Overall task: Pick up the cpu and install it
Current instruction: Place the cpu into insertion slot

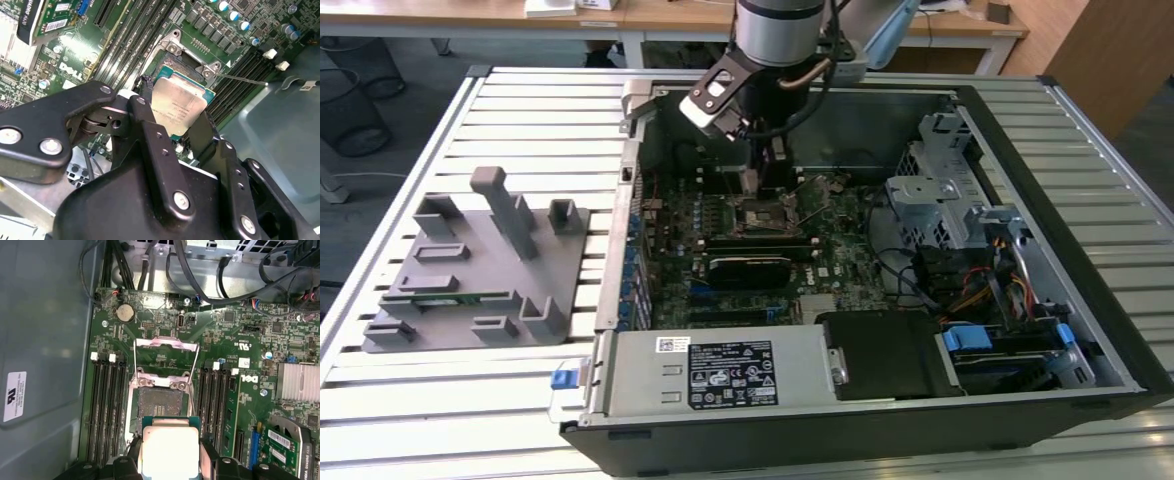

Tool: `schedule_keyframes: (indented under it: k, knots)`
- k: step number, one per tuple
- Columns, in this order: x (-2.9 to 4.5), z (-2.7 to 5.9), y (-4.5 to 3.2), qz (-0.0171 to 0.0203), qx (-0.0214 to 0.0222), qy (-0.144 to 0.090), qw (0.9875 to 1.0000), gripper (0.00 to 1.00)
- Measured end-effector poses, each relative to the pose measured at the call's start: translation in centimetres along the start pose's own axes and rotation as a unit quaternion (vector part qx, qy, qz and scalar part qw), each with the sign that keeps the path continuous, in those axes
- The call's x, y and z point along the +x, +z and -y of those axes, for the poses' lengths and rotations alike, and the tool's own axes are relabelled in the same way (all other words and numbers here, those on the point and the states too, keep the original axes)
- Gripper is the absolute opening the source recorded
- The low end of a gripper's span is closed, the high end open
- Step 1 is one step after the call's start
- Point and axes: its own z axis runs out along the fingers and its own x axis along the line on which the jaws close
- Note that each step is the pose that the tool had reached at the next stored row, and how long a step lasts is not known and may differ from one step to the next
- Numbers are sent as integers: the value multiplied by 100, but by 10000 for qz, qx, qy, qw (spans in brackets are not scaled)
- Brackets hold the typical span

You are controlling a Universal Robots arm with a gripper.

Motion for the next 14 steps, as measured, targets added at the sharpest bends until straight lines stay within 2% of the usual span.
schedule_keyframes:
  k: [8, 14]
  knots:
    - [43, -12, 111, 0, 0, 2, 10000, 54]
    - [44, -37, 206, 0, 0, 29, 10000, 54]
